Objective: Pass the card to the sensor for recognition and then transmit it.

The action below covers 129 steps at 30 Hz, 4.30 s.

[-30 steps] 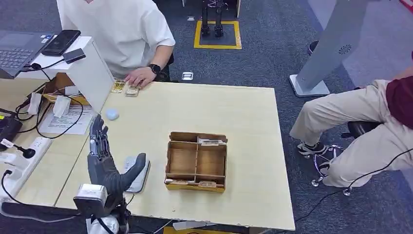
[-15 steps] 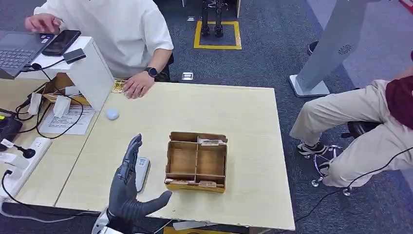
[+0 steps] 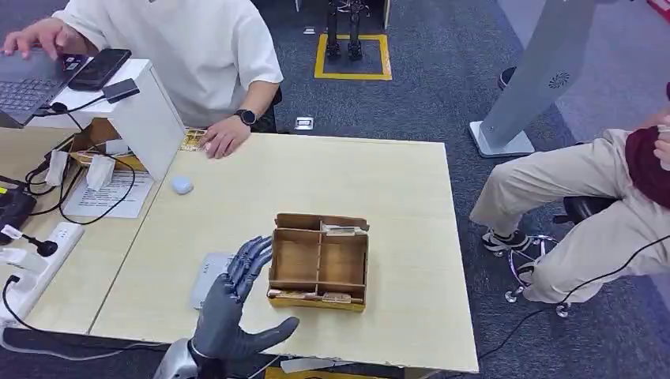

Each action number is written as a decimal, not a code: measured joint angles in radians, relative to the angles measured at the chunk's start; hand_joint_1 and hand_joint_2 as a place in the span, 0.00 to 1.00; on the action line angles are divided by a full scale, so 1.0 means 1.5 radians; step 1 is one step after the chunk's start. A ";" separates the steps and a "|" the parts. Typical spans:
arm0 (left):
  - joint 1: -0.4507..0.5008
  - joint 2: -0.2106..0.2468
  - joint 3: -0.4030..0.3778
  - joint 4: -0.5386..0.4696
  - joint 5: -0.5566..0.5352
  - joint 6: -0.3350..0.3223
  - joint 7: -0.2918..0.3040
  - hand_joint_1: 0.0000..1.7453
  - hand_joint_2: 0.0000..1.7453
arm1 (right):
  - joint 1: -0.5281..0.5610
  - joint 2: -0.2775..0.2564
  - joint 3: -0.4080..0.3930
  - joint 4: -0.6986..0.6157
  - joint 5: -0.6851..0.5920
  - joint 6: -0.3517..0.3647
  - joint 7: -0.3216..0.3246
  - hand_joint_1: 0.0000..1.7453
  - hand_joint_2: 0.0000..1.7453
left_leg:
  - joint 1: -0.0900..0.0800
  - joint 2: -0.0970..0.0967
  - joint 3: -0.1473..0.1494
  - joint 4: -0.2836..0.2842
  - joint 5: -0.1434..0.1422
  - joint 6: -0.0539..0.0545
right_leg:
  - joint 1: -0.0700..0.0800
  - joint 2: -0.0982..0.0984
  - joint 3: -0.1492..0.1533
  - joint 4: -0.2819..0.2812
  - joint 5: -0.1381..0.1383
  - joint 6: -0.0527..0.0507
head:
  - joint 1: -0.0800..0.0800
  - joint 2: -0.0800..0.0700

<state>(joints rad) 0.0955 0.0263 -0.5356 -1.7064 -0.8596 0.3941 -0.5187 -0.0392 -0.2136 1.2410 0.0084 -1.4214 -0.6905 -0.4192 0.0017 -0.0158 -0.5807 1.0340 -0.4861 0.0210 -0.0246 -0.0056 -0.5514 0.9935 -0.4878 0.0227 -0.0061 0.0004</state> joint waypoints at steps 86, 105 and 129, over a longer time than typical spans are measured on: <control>-0.113 -0.008 -0.080 0.263 -0.367 0.091 0.360 1.00 1.00 | -0.023 0.013 0.057 0.000 0.012 0.000 0.044 0.00 1.00 | 0.000 0.000 0.000 0.000 0.000 0.000 | 0.000 0.000 0.000 0.000 0.000 0.000 | 0.000 0.000; -0.112 -0.008 -0.080 0.273 -0.355 0.084 0.337 0.00 1.00 | -0.025 0.017 0.060 0.000 0.010 0.000 0.042 0.00 1.00 | 0.000 0.000 0.000 0.000 0.000 0.000 | 0.000 0.000 0.000 0.000 0.000 0.000 | 0.000 0.000; -0.047 -0.072 0.013 0.094 -0.363 0.200 0.324 0.00 1.00 | -0.022 0.020 0.063 0.000 0.002 0.000 0.041 0.00 1.00 | 0.000 0.000 0.000 0.000 0.000 0.000 | 0.000 0.000 0.000 0.000 0.000 0.000 | 0.000 0.000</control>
<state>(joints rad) 0.0254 -0.0816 -0.5166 -1.5655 -1.4035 0.6935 -0.0327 -0.0716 -0.1839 1.3348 0.0080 -1.4179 -0.6905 -0.3571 0.0017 -0.0157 -0.5807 1.0340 -0.4861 0.0210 -0.0247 -0.0056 -0.5509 0.9936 -0.4877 0.0228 -0.0061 0.0000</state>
